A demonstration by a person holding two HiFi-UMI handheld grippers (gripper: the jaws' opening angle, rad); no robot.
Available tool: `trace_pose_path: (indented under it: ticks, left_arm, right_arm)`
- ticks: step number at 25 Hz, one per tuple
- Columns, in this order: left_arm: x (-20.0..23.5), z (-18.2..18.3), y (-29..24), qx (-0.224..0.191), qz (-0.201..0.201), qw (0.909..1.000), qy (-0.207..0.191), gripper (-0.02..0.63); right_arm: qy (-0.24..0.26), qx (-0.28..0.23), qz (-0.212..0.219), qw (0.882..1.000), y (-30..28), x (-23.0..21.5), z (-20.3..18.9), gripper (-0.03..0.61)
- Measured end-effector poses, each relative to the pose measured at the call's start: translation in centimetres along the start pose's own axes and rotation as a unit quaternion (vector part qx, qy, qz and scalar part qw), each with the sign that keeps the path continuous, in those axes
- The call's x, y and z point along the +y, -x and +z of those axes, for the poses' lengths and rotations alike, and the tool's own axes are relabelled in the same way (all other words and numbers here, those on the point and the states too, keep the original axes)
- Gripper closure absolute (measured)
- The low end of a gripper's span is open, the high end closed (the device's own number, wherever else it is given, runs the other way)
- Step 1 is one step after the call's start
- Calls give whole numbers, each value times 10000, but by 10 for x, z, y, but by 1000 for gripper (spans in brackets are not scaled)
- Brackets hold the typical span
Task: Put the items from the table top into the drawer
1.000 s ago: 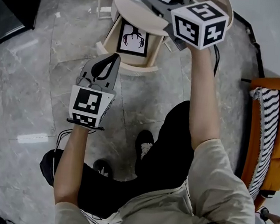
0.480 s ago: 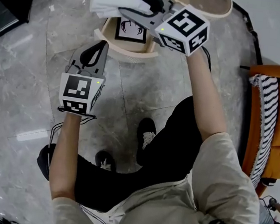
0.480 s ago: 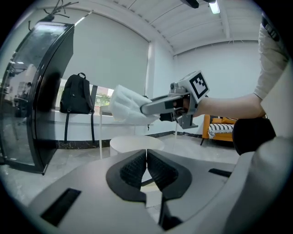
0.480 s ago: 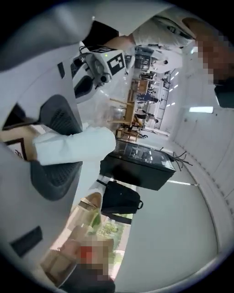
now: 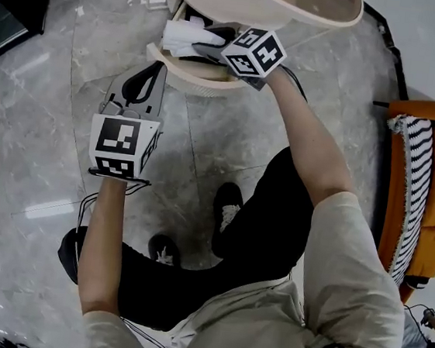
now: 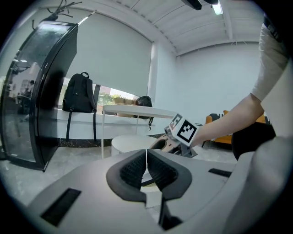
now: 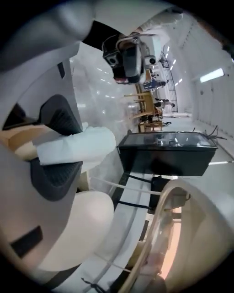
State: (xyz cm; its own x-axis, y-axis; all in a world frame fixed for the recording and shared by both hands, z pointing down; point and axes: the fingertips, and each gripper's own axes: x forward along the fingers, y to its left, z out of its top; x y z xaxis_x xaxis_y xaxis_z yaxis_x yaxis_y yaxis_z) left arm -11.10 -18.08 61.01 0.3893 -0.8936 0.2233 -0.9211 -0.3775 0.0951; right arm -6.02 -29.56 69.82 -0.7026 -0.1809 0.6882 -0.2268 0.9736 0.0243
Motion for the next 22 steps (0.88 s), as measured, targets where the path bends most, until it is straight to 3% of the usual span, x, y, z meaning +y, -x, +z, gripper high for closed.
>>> trace_pose_path:
  ticks: [11,17,22]
  left_arm:
    - [-25,-9,-24,80,-103,9999,-85,591]
    - [-28,-12,-30,137,-150,9997,-169,591]
    - [-33,-12,-31,135,-218,9996,-127,591]
  right_arm:
    - [153,1240,-300,9917,-31,-28,-73,387]
    - [-241,1485,-339,9880,-29,-31,-86,379]
    - [-429,1433,-398,9879,-21,-37,-87,330]
